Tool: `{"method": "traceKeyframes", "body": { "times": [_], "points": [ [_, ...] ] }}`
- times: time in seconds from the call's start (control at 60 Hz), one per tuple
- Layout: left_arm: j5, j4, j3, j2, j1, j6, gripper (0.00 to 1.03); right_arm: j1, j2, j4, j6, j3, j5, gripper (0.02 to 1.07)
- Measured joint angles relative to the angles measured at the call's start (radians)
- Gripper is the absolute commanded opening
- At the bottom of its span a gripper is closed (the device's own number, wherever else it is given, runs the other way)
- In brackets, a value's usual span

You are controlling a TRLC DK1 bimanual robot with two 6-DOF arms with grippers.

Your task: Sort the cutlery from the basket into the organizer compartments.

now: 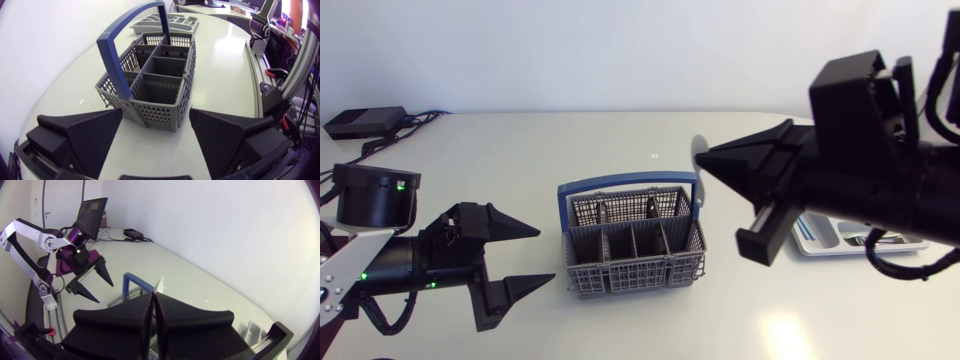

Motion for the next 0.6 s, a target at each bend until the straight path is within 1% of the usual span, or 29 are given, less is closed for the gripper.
{"method": "traceKeyframes", "body": {
  "times": [0.133,0.2,0.317,0.417,0.483,0.517,0.6],
  "points": [
    [-0.012,-0.015,0.009,-0.002,0.0,-0.001,0.92,-0.173,-0.067,-0.089,-0.084,-0.066,-0.002,0.07],
    [-0.021,-0.015,0.011,-0.002,0.0,-0.004,0.92,-0.28,-0.085,-0.103,-0.14,-0.102,-0.034,0.07],
    [-0.031,-0.016,0.014,-0.002,-0.002,-0.008,0.92,-0.509,-0.113,-0.115,-0.246,-0.154,-0.129,0.07],
    [-0.045,-0.031,0.015,-0.008,-0.006,-0.008,0.92,-0.718,-0.111,-0.112,-0.348,-0.18,-0.245,0.08],
    [-0.049,-0.036,0.017,-0.013,-0.011,-0.008,0.92,-0.809,-0.092,-0.09,-0.399,-0.195,-0.286,0.07],
    [-0.049,-0.038,0.021,-0.014,-0.015,-0.008,0.92,-0.886,-0.061,-0.071,-0.445,-0.208,-0.327,0.07],
    [-0.053,-0.041,0.026,-0.015,-0.018,-0.008,0.92,-0.986,0.003,-0.041,-0.504,-0.211,-0.377,0.08]
  ]
}}
